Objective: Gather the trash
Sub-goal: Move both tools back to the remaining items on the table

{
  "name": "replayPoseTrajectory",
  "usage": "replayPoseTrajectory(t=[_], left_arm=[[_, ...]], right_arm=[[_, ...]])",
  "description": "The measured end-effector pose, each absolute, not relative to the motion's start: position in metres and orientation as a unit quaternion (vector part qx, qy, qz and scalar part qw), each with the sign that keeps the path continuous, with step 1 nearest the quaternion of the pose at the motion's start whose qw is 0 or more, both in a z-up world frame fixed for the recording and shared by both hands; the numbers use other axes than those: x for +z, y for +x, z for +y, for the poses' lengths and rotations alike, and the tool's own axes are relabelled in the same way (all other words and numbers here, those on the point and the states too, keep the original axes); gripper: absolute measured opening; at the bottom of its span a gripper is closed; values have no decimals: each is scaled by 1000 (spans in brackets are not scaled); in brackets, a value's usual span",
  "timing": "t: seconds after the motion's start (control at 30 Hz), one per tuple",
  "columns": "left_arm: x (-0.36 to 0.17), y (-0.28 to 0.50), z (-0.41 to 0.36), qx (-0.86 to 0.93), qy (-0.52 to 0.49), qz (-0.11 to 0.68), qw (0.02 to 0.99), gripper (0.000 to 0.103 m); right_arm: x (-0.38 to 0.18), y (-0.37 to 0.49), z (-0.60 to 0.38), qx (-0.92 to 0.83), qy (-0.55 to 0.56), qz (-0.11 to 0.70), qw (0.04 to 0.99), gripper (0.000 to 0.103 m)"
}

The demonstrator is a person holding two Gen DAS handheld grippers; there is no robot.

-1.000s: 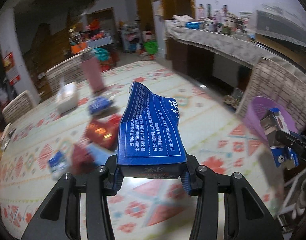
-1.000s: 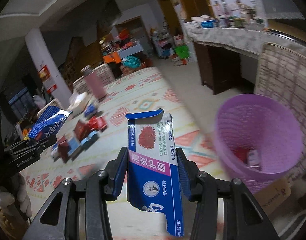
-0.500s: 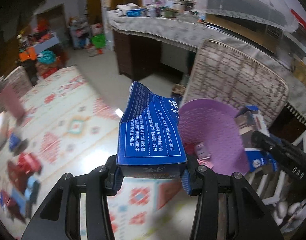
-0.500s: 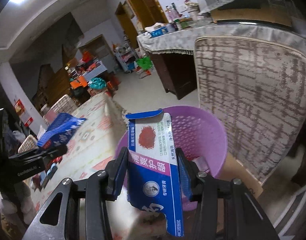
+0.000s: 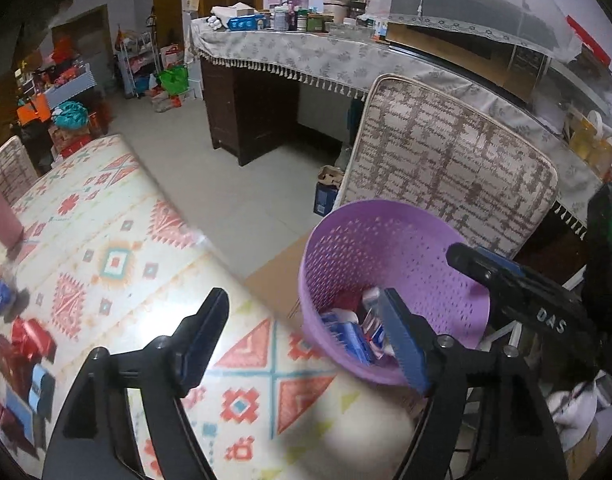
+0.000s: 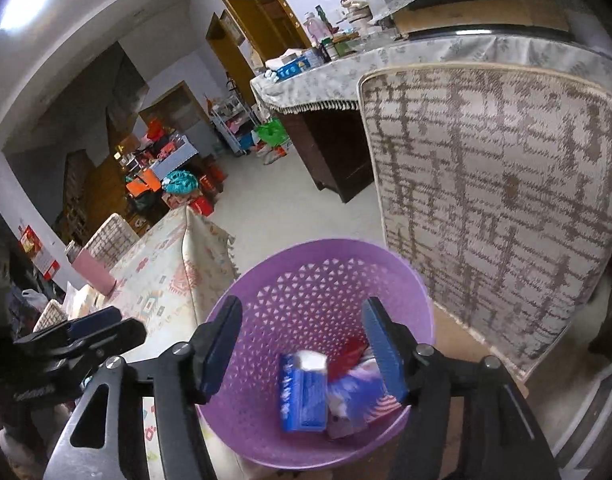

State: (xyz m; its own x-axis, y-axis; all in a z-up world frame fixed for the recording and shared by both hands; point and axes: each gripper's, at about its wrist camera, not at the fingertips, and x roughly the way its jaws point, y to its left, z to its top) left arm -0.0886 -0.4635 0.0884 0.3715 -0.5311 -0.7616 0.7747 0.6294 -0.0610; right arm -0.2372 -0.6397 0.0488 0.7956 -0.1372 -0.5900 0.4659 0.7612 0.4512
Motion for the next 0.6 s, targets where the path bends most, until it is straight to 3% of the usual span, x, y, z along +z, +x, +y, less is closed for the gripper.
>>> replayPoseTrajectory(t=[0.33, 0.6], left_arm=[[84, -91, -369, -344, 137, 395, 841, 82], [82, -60, -234, -213, 129, 400, 882, 82]], right_arm=[[52, -218, -586, -112, 299, 283, 905, 74], [55, -194, -515, -52, 277, 304, 910, 76]])
